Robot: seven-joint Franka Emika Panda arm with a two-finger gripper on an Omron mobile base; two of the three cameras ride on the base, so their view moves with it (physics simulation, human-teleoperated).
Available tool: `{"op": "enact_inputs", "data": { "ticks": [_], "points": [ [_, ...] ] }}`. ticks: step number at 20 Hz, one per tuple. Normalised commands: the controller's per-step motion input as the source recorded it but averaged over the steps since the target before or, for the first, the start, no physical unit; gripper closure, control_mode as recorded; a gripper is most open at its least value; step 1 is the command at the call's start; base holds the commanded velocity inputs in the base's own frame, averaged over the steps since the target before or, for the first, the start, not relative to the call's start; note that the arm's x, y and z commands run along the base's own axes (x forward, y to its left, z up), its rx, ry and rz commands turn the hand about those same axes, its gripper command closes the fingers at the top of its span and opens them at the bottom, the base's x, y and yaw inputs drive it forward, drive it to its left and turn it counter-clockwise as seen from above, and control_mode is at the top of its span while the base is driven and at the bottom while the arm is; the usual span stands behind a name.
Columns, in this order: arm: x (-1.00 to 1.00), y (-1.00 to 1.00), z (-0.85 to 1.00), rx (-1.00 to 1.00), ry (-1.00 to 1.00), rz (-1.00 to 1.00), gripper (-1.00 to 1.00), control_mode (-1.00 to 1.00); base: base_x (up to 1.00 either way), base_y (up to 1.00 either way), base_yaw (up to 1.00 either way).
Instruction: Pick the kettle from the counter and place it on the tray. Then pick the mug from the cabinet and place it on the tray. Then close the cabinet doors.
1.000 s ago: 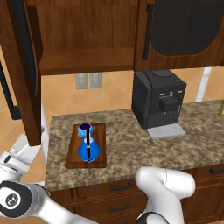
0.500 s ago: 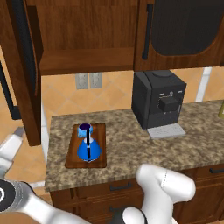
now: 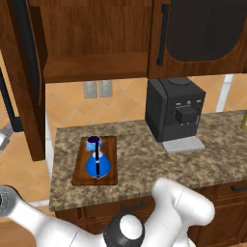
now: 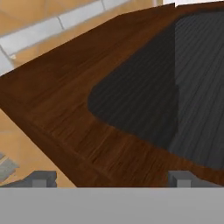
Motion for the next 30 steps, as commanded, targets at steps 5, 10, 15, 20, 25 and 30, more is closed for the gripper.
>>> {"op": "enact_inputs", "data": {
  "ticks": [5, 10, 15, 20, 25, 30],
  "points": [
    [-0.27, -0.53, 0.39, 0.13, 0.0, -0.08, -1.0, -1.0, 0.0, 0.0, 0.0],
    [-0.16, -0.79, 0.43, 0.18, 0.0, -0.03, -1.0, -1.0, 0.0, 0.0, 0.0],
    [-0.01, -0.95, 0.46, 0.14, 0.0, 0.0, -1.0, -1.0, 0.0, 0.0, 0.0],
    [0.0, -0.89, 0.32, 0.07, 0.0, 0.03, -1.0, -1.0, 0.0, 0.0, 0.0],
    [0.2, -0.96, 0.26, 0.08, 0.0, 0.13, -1.0, -1.0, 0.0, 0.0, 0.0],
    [0.29, -0.91, 0.06, 0.08, -0.04, 0.23, -1.0, -1.0, 0.0, 0.0, 0.0]
  ]
}}
